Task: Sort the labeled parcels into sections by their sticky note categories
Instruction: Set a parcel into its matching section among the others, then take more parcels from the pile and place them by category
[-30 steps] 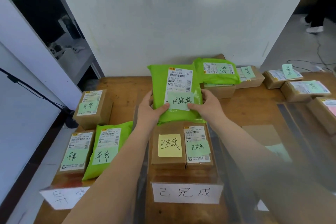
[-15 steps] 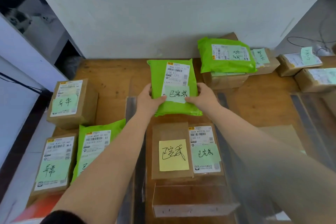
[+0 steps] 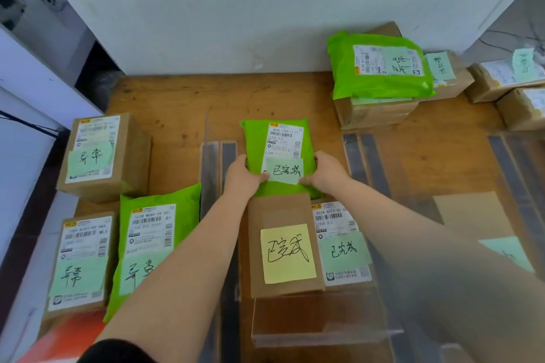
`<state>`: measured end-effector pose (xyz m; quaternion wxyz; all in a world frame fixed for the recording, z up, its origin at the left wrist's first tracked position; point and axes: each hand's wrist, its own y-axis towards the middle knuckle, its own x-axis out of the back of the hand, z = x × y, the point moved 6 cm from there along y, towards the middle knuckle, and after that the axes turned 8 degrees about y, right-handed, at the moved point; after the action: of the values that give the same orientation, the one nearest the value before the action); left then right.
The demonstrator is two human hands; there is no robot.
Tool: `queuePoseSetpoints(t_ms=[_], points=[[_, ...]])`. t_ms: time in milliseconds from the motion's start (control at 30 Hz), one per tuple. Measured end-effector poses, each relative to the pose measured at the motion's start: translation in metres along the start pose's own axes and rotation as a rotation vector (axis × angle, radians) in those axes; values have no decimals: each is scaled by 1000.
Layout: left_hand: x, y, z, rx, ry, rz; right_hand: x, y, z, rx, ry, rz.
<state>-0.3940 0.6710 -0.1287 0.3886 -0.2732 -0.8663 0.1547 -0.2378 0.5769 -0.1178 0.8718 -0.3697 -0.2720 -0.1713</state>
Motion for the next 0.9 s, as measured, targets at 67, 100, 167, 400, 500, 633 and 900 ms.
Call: queuePoseSetpoints(t_ms=[67,100,167,400,500,633,900], points=[[1,-3,3,12,18,17,-4,-3,0,-2,-4,6],[2,-5,4,10,37,17,-5,-5,0,-3,-10,9],[6,-10,3,-7,97,-5,-5,-12,0,-3,-19,16],[30,-48,-52,-214,426,-161,36,-57,23,197,-199,-115],[32,-83,-97,-328,717,-267,72,-84,35,318,-390,-236],[20,-137,-152,-400,890,-373,125,-130,33,437,-532,-361],[-66,-242,-244,-496,945,-523,230,-213,-47,511,-672,-481]])
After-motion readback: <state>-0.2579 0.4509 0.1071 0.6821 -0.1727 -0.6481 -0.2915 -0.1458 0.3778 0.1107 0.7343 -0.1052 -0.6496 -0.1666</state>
